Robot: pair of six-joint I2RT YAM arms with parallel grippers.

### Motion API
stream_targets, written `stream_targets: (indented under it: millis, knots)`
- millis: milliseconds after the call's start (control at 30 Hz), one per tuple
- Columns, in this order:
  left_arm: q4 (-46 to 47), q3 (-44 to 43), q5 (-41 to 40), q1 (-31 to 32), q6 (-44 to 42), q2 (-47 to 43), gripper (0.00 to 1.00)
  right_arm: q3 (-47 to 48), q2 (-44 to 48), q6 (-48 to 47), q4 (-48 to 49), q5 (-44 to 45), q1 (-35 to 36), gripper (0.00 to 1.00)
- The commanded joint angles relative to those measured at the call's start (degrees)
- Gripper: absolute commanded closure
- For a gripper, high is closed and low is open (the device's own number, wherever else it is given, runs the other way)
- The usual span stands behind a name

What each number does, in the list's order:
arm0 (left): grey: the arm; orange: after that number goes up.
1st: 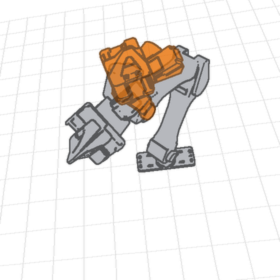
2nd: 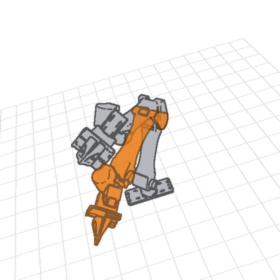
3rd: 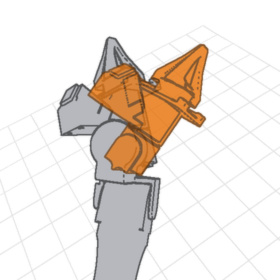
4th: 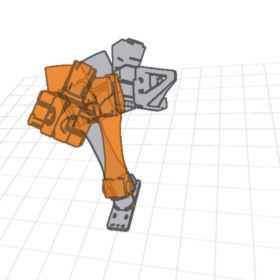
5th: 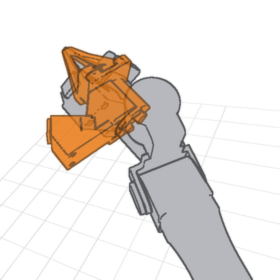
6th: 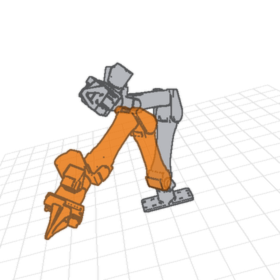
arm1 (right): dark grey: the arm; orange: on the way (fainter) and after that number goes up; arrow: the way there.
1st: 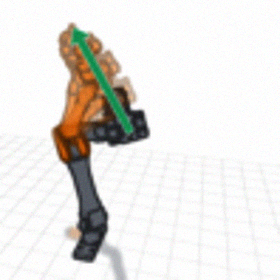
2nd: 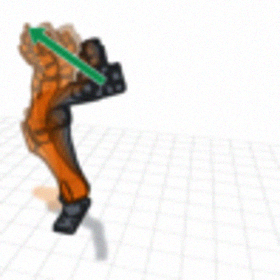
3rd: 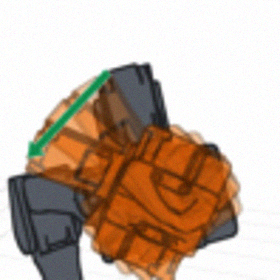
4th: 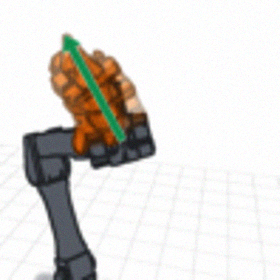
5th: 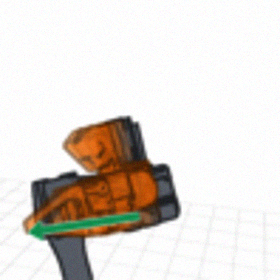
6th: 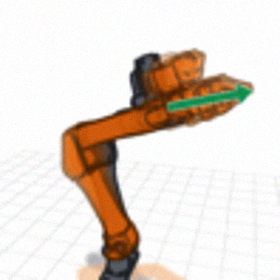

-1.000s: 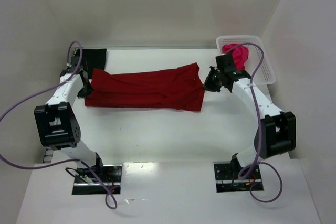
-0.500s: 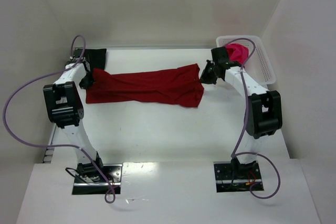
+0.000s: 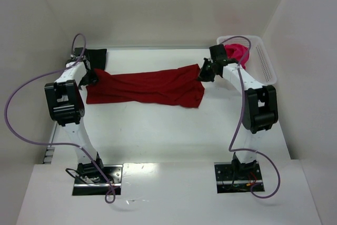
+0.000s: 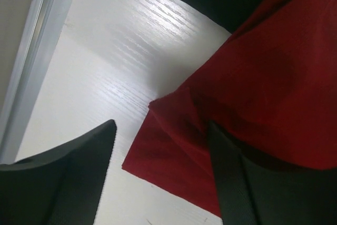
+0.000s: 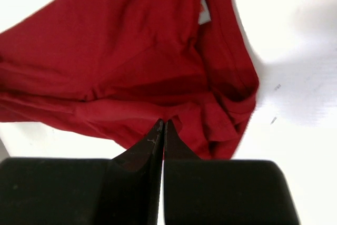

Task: Fold and stack the t-shirts
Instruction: Fold the other side of the tshirt into a rectangle

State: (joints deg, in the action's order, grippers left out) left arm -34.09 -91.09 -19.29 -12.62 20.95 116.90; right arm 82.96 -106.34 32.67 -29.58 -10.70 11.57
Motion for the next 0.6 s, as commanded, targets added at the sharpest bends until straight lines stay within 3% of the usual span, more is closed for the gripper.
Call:
stream_targets:
  millis: [0, 167, 267, 567]
  knots:
    - [0.5, -1.5, 1.2, -0.4, -0.5, -4.2, 0.2, 4.1, -0.9, -1.6, 2.3, -1.7, -0.4, 1.0]
    - [0.5, 1.3, 2.1, 3.3, -0.5, -11.6, 0.0, 8.8, -3.2, -2.1, 2.3, -4.1, -0.4, 1.0]
    - [0.5, 3.5, 3.5, 4.4, -0.5, -15.7, 0.0, 11.7, -5.4, -2.1, 2.3, -6.5, -0.4, 1.0]
    - [3.5, 12.0, 20.6, 6.5, -3.1, -22.6, 0.0, 17.0, -13.7, -0.4, -0.1, -8.5, 0.1, 1.0]
